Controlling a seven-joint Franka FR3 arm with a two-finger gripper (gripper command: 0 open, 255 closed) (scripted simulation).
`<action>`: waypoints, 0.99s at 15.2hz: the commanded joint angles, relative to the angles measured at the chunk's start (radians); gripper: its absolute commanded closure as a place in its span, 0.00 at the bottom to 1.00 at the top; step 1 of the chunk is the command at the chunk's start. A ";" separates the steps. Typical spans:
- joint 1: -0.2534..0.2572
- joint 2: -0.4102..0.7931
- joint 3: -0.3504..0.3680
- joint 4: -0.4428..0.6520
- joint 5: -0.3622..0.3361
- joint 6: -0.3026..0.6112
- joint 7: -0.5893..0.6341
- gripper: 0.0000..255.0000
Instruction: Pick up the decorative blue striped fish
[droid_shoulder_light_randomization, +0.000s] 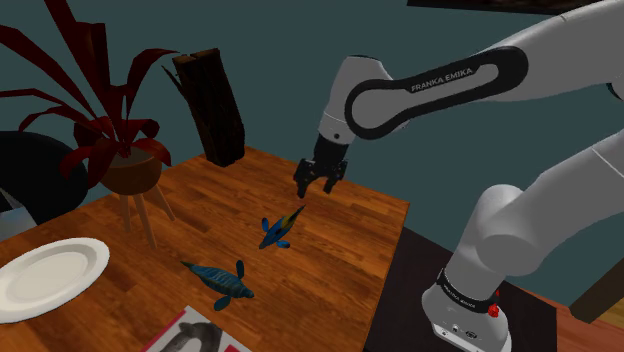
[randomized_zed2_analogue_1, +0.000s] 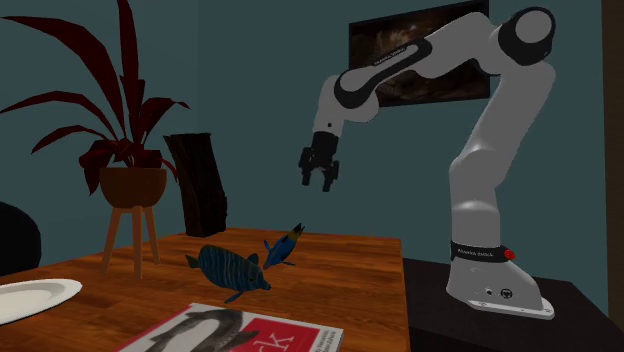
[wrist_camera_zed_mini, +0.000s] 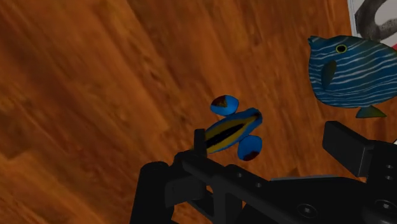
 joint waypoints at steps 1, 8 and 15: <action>0.017 0.070 0.031 0.009 0.023 0.074 0.022 0.00; 0.059 0.309 0.126 0.088 0.055 0.281 0.105 0.00; 0.099 0.570 0.189 0.226 -0.021 0.450 0.237 0.00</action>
